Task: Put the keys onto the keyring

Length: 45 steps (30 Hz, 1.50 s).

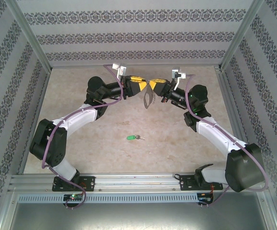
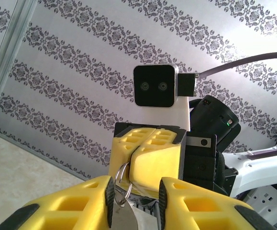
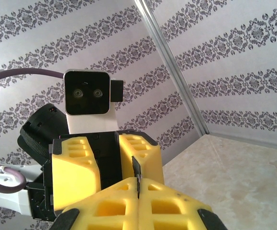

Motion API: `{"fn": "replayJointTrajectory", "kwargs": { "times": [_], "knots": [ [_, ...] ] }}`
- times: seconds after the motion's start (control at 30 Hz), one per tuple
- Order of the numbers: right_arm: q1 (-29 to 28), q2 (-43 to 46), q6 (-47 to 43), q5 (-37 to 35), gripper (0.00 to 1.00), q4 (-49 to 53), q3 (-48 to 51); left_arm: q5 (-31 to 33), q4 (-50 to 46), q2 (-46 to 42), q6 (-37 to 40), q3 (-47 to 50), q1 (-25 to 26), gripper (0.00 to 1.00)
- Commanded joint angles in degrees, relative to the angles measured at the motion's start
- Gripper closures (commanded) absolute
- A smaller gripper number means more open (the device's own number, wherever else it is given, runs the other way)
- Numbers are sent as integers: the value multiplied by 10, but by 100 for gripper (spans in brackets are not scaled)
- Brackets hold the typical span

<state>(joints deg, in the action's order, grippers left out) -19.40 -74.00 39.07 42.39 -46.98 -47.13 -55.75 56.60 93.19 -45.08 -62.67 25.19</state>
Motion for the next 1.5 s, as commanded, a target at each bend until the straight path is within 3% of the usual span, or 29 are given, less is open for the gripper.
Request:
{"fn": "replayJointTrajectory", "kwargs": {
  "times": [0.0, 0.4, 0.67, 0.83, 1.03, 1.47],
  "knots": [
    [-5, 10, -2, -6, 100, -35, -16, 0, 32, 6, 7, 3, 11, 68],
    [-5, 10, 1, -3, 100, -36, -15, 0, 41, 21, 0, -5, 11, 67],
    [-6, 6, 3, -2, 100, -36, -16, -3, 56, 30, -11, -12, 13, 84],
    [-6, 2, 3, -2, 100, -36, -15, -4, 68, 36, -20, -18, 14, 78],
    [-6, 0, 1, -2, 100, -35, -15, -6, 72, 38, -21, -22, 16, 82],
    [-6, -7, 0, -2, 100, -31, -14, -2, 88, 42, -28, -25, 19, 80]
  ]
}}
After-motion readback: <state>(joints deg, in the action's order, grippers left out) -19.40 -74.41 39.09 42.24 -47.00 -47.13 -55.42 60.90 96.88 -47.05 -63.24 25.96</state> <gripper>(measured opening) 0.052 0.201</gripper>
